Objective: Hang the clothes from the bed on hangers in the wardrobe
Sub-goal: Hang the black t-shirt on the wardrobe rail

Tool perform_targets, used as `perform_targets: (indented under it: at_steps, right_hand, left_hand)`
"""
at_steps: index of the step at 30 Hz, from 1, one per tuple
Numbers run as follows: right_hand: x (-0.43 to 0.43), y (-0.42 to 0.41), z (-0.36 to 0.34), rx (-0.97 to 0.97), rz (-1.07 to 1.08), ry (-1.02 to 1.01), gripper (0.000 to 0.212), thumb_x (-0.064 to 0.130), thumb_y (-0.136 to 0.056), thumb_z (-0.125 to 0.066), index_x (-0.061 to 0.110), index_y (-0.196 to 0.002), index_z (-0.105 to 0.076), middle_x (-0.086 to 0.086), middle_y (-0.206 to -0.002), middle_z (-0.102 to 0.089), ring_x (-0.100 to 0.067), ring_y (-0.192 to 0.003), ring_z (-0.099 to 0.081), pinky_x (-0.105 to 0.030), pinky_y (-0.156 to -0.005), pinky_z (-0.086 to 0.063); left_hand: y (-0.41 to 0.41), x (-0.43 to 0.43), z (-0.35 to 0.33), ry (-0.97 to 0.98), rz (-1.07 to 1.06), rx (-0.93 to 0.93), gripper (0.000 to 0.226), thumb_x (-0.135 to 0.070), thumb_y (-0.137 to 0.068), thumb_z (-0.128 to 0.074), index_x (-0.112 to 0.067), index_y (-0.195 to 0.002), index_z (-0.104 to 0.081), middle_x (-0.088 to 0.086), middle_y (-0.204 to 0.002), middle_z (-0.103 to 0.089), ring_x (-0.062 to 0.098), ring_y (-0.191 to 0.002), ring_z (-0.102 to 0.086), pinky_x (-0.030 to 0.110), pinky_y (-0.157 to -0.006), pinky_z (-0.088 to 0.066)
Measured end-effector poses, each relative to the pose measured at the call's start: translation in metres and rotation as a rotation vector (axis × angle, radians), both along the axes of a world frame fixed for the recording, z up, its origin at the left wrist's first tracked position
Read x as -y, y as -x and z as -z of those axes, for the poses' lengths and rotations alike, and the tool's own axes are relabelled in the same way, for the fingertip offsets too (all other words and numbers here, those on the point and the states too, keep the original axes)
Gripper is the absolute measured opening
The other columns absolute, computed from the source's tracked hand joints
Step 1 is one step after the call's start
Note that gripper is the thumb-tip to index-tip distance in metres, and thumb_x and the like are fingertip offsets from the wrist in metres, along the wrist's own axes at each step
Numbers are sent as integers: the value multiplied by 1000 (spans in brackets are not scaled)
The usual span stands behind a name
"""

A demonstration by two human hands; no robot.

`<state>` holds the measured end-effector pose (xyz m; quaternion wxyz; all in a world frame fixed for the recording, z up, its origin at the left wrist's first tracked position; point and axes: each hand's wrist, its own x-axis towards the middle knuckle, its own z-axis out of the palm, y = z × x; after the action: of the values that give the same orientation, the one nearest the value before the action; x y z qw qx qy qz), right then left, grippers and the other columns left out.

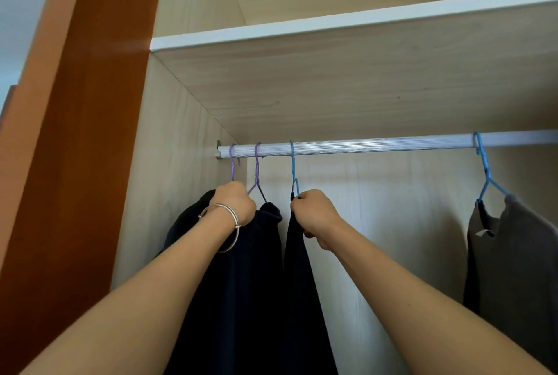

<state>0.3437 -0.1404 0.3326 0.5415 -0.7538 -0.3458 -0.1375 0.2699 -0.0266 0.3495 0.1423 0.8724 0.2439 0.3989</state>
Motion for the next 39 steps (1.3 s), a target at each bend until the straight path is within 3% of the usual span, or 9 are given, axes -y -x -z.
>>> perform_targets:
  at_steps: [6,11,16,21,25,27,31,35,39]
  right_hand:
    - [-24,9,4,-50,-46,2,14,1,-88,-36,5,-78,-44,-10,-81,-44,-16,-51,-32,-23,-44,-25]
    - [-25,12,2,-55,-46,18,23,1,-88,-34,9,-66,-36,-10,-77,-42,-18,-47,-36,-23,-39,-27]
    - [-23,9,2,-53,13,-46,15,4,-91,-35,6,-77,-41,-12,-96,-46,-25,-71,-47,-28,-52,-37]
    - [-16,6,3,-37,-27,18,27,3,-90,-35,9,-64,-35,-9,-73,-43,-17,-50,-36,-24,-44,-31]
    - [7,13,2,-44,-120,132,29,27,-94,-40,5,-79,-49,-7,-55,-53,-13,-35,-42,-18,-37,-33]
    - [28,12,-5,72,-18,107,39,37,-93,-42,6,-72,-54,-7,-59,-62,-14,-42,-52,-16,-45,-42]
    - [101,-6,-23,482,692,236,34,37,-87,-45,12,-99,-64,-12,-108,-66,-30,-109,-53,-37,-87,-39]
    - [172,-37,-18,134,1008,576,54,25,-84,-48,5,-133,-39,-17,-139,-42,-34,-130,-34,-48,-104,-29]
    - [203,-59,-5,66,934,571,42,8,-85,-43,-6,-125,-47,-20,-132,-50,-35,-121,-51,-38,-96,-44]
  left_hand:
    - [-1,-3,1,15,-9,-25,24,-4,-90,-43,5,-111,-52,21,-119,-57,33,-106,-57,29,-71,-40]
    - [-2,0,0,17,-8,-45,26,-2,-91,-41,6,-112,-52,22,-120,-56,32,-109,-57,31,-79,-45]
    - [-4,2,0,9,-27,-41,25,-1,-90,-42,5,-113,-51,22,-121,-55,32,-109,-56,30,-78,-44]
    - [-2,4,1,-35,-48,-77,25,-3,-91,-40,6,-112,-52,22,-120,-57,33,-109,-56,30,-80,-44]
    - [-2,8,0,-128,-39,-109,28,-15,-92,-42,1,-112,-51,21,-122,-53,35,-110,-54,37,-88,-45]
    - [-5,16,-3,-208,-17,-49,30,-24,-94,-39,0,-103,-54,23,-117,-55,36,-104,-54,37,-86,-44]
    - [-15,39,-12,-183,108,-43,46,-33,-96,-36,6,-98,-59,27,-110,-61,36,-98,-57,29,-72,-38]
    - [-23,47,-7,-198,85,-173,33,-29,-93,-42,-1,-100,-58,21,-114,-60,32,-99,-56,25,-72,-38]
    - [-27,46,0,-207,43,-233,26,-18,-91,-44,-1,-107,-54,19,-117,-58,31,-104,-57,28,-76,-42]
